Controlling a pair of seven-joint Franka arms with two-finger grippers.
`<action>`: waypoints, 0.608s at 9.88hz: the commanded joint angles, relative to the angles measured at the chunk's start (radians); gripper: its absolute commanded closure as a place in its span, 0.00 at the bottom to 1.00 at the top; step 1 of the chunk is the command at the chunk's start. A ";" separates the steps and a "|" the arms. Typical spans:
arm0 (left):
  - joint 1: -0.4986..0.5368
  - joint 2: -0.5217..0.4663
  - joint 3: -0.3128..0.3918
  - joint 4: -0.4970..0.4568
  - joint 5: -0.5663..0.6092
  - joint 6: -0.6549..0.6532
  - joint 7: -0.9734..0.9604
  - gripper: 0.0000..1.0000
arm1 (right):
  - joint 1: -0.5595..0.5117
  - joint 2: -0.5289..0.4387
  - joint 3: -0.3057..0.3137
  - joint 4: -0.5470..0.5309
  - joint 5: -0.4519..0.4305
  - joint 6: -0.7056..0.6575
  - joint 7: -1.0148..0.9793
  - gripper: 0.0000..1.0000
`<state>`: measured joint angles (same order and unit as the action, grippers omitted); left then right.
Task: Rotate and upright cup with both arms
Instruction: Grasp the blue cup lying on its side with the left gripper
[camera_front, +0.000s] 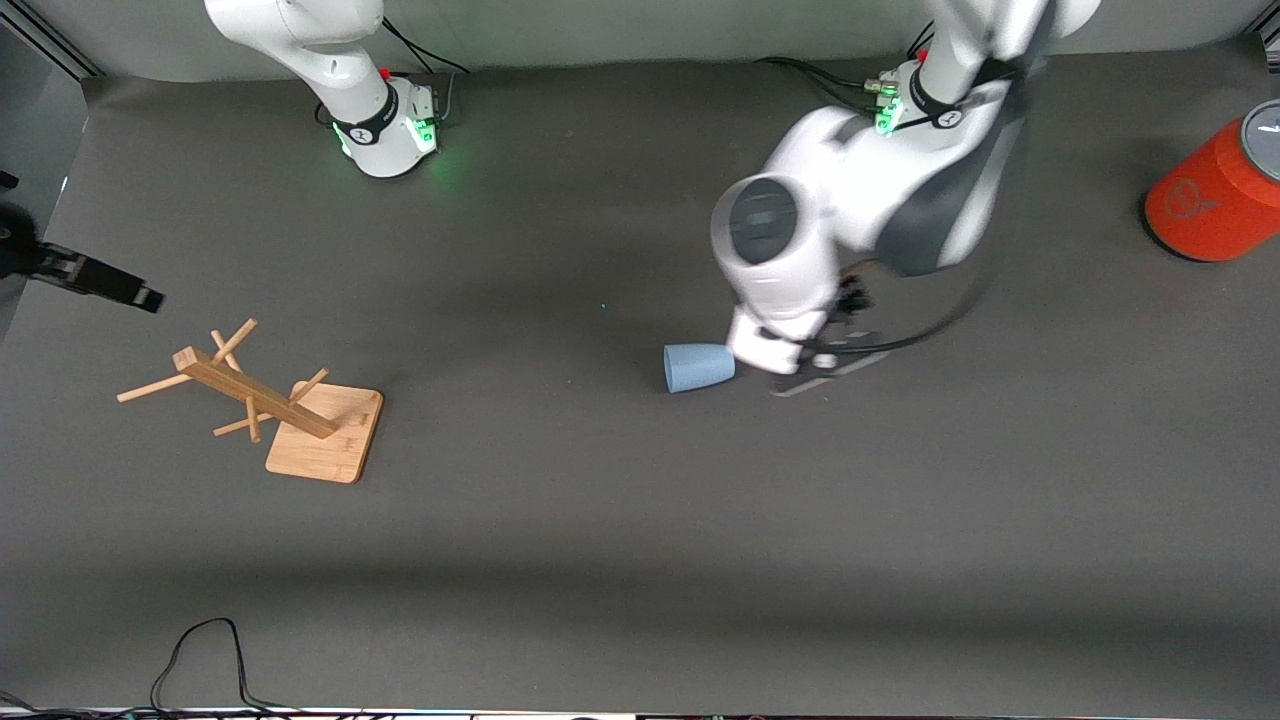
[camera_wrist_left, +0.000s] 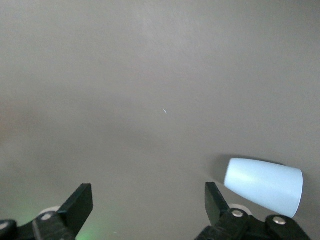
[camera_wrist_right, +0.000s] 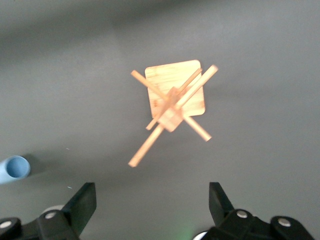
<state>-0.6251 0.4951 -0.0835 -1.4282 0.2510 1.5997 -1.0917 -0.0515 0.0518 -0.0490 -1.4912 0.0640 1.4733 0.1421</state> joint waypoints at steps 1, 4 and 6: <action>-0.097 0.120 0.018 0.099 0.037 -0.020 -0.146 0.00 | -0.033 -0.020 0.052 -0.026 -0.055 0.044 -0.161 0.00; -0.211 0.317 0.027 0.316 0.098 -0.018 -0.311 0.00 | -0.022 -0.016 0.051 -0.064 -0.078 0.116 -0.202 0.00; -0.248 0.387 0.027 0.357 0.143 0.050 -0.353 0.00 | -0.022 -0.020 0.049 -0.075 -0.076 0.128 -0.190 0.00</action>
<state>-0.8394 0.8134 -0.0781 -1.1524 0.3634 1.6319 -1.4141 -0.0726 0.0538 -0.0012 -1.5418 -0.0013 1.5804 -0.0288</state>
